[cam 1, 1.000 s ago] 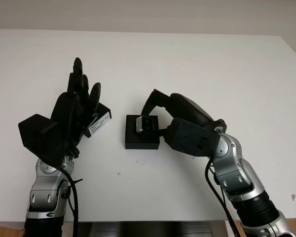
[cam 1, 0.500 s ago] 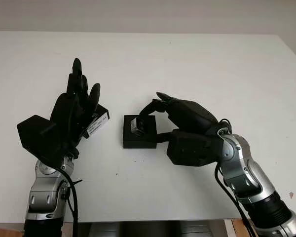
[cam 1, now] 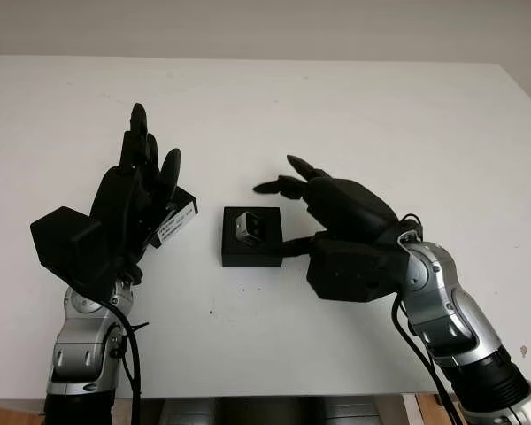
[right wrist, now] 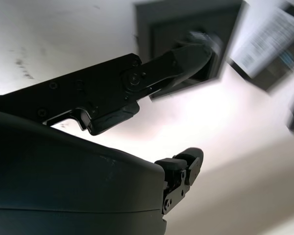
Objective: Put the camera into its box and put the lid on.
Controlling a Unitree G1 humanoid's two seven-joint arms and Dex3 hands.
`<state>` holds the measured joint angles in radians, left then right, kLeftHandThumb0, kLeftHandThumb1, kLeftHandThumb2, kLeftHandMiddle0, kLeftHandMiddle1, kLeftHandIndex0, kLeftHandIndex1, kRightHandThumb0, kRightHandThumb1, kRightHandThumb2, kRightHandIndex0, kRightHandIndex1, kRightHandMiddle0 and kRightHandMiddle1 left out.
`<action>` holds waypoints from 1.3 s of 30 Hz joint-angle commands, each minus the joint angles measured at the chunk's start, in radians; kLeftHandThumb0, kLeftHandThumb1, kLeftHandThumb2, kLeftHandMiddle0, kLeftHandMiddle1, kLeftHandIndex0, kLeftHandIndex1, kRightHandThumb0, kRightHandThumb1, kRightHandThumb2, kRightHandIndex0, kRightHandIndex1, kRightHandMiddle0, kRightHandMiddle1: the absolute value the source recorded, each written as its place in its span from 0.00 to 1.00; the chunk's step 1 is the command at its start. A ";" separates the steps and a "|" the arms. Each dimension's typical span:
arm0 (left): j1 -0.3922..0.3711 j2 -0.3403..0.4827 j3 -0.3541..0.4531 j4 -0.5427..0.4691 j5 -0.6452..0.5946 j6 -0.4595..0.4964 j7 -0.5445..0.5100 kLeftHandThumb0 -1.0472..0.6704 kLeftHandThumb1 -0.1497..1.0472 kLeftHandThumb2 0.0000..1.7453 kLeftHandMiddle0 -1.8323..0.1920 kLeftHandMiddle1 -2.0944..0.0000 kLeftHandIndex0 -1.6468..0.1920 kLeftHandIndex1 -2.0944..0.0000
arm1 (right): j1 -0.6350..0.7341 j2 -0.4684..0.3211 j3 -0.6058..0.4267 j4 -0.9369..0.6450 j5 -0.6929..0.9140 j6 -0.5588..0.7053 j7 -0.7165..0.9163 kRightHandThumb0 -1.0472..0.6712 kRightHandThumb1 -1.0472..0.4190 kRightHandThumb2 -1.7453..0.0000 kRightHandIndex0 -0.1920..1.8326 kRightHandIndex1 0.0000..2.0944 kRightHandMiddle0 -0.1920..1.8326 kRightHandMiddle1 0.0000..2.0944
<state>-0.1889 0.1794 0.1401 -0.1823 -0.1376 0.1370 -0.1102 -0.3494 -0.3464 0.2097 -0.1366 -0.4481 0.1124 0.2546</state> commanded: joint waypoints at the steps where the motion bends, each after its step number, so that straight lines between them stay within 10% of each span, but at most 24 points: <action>1: 0.013 -0.001 0.000 -0.018 0.001 0.002 0.000 0.18 1.00 0.27 1.00 1.00 1.00 1.00 | 0.021 0.022 -0.033 0.016 0.033 -0.011 -0.028 0.19 0.07 0.97 0.21 0.08 0.25 0.09; 12: 0.021 -0.003 -0.005 -0.019 0.011 -0.009 0.005 0.19 1.00 0.29 1.00 1.00 1.00 1.00 | 0.096 0.110 -0.102 0.021 0.157 -0.093 -0.152 0.21 0.11 0.97 0.26 0.06 0.18 0.38; 39: 0.027 0.006 -0.002 -0.019 0.012 -0.005 -0.004 0.19 1.00 0.29 1.00 1.00 1.00 1.00 | 0.174 0.153 0.029 0.158 -0.030 -0.285 -0.311 0.20 0.09 0.97 0.25 0.04 0.14 0.47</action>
<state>-0.1715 0.1818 0.1376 -0.1831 -0.1304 0.1340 -0.1136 -0.1620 -0.2035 0.2365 0.0162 -0.4852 -0.1626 -0.0491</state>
